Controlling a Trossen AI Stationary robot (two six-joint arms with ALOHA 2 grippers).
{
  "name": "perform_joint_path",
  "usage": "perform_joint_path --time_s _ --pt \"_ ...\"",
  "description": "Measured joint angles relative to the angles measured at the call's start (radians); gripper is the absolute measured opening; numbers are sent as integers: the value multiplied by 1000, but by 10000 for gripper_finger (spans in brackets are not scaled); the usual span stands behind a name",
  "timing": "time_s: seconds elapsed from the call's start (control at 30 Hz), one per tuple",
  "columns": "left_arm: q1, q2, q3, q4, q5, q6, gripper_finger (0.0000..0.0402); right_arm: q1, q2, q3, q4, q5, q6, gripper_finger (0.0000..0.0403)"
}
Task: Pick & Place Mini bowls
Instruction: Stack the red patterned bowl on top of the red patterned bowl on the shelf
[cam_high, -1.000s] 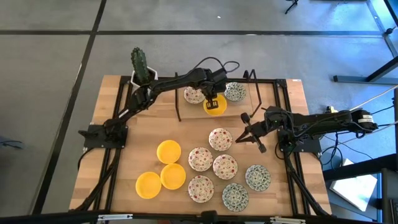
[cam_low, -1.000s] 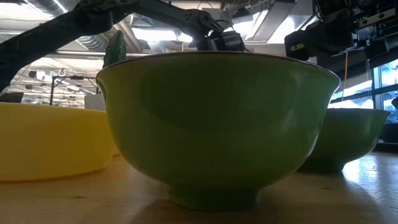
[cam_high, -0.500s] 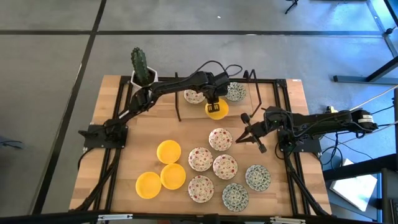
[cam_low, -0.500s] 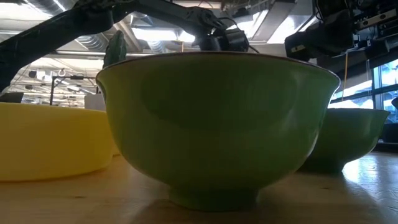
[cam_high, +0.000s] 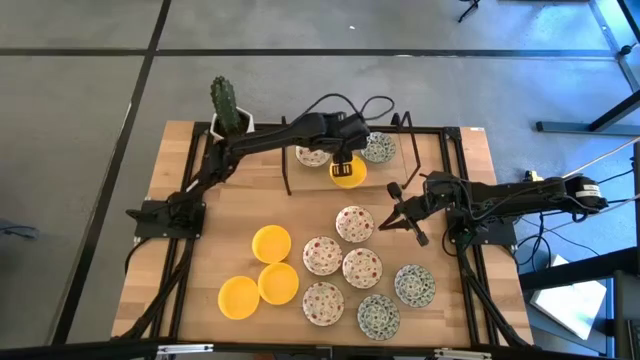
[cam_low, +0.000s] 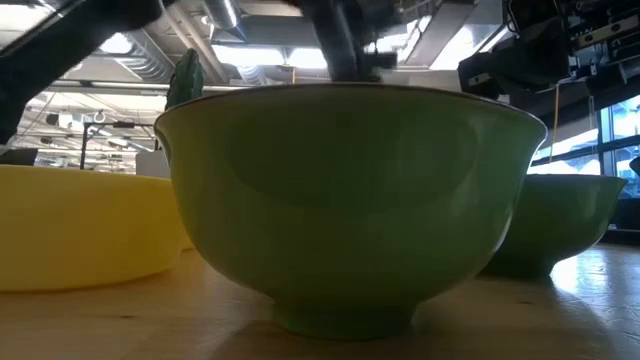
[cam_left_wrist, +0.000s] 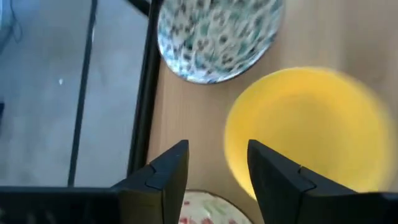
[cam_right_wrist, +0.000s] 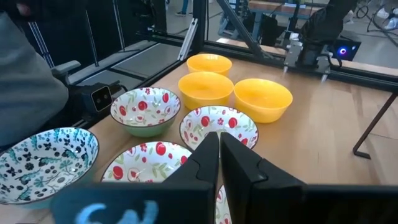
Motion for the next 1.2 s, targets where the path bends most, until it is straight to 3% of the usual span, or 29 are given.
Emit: perform_joint_path --time_s 0.1,0.23,0.3,0.37,0.5,0.63,0.73,0.83,1.0,1.1,1.2 --pt "-49 -85 0 -149 94 -44 154 0 0 0 -18 -4 2 19" --pt "-143 -242 -25 -366 312 -109 125 1 0 0 -17 -39 27 19" --pt "-225 -342 -96 -357 330 -144 97 2 -2 0 -15 -52 27 19" --pt "-320 -454 -207 -291 282 -154 64 5 -2 0 -16 -51 30 19" --pt "-476 -726 -530 -58 119 -246 9 16 -2 0 -28 -51 30 19" --pt "-595 -1017 -923 236 -102 -293 5 21 -2 0 -26 -51 21 19" --pt "-612 -1234 -1201 496 -168 -319 2 21 -2 0 -4 -49 8 19" --pt "-559 -1419 -1483 789 -146 -344 2 21 -2 0 15 -49 -7 19" --pt "-470 -1611 -1870 1207 45 -388 1 21 -1 0 20 -49 -12 19" --pt "-440 -1665 -1980 1324 60 -412 2 21 -1 0 21 -48 -5 19" --pt "-423 -1694 -2020 1337 47 -392 1 21 -1 0 32 -49 0 19"
